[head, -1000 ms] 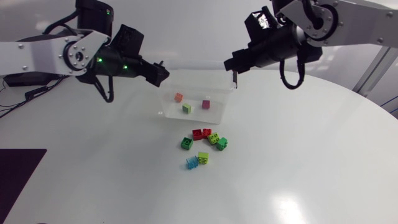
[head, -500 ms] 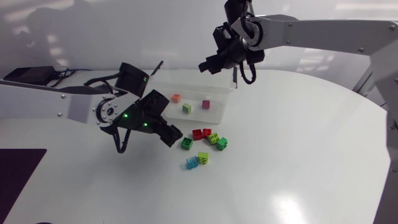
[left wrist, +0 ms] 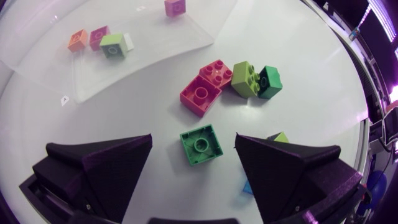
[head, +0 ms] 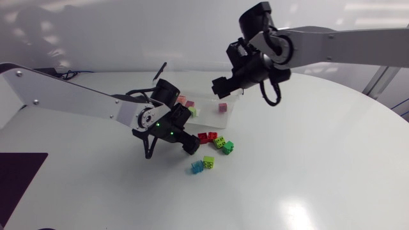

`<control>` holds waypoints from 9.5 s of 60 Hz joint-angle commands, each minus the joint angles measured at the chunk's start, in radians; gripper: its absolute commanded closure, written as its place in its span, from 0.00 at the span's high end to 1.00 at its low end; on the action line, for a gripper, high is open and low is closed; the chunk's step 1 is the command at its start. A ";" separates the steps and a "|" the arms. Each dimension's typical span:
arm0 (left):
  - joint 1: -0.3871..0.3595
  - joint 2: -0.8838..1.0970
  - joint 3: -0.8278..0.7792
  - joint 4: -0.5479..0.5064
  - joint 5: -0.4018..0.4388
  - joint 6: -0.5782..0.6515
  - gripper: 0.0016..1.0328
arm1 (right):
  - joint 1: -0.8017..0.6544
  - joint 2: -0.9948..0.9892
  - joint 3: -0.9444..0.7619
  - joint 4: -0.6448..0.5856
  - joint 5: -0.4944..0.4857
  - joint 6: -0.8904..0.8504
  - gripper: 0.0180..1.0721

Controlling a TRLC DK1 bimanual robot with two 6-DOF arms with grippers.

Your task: Place the duplo bricks in the container

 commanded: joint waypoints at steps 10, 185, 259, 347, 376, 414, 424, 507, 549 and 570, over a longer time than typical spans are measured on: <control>-0.021 0.100 0.091 -0.009 -0.071 -0.063 0.81 | 0.014 -0.219 -0.352 0.023 0.007 0.004 0.94; -0.080 -0.253 -0.182 -0.029 0.026 0.249 0.95 | -0.047 0.247 0.227 0.068 -0.036 -0.009 0.93; -0.056 -0.170 0.018 -0.408 0.057 0.427 0.17 | 0.195 -0.070 -0.594 0.319 -0.109 -0.093 0.95; 0.160 0.120 0.676 -0.160 -0.008 0.051 0.96 | 0.077 -0.277 -0.273 -0.133 -0.137 -0.139 0.14; 0.096 -0.271 0.142 -0.195 0.084 0.284 0.93 | -0.020 -0.086 -0.005 -0.015 -0.142 -0.056 0.16; -0.014 0.036 0.176 -0.148 0.067 0.470 0.89 | -0.078 0.195 0.225 0.054 -0.138 -0.004 0.90; -0.017 0.102 0.232 -0.154 0.043 0.491 0.89 | -0.075 0.086 0.086 0.089 -0.143 -0.016 0.95; -0.030 0.336 0.498 -0.565 0.049 0.648 0.17 | 0.054 0.026 -0.546 0.441 -0.073 -0.072 0.95; 0.055 -0.228 0.400 -0.533 0.112 0.523 0.16 | 0.069 0.258 -0.350 0.388 -0.062 -0.039 0.24; 0.128 -0.006 0.624 -0.235 0.117 0.267 0.17 | 0.080 0.029 -0.507 0.342 -0.066 -0.032 0.16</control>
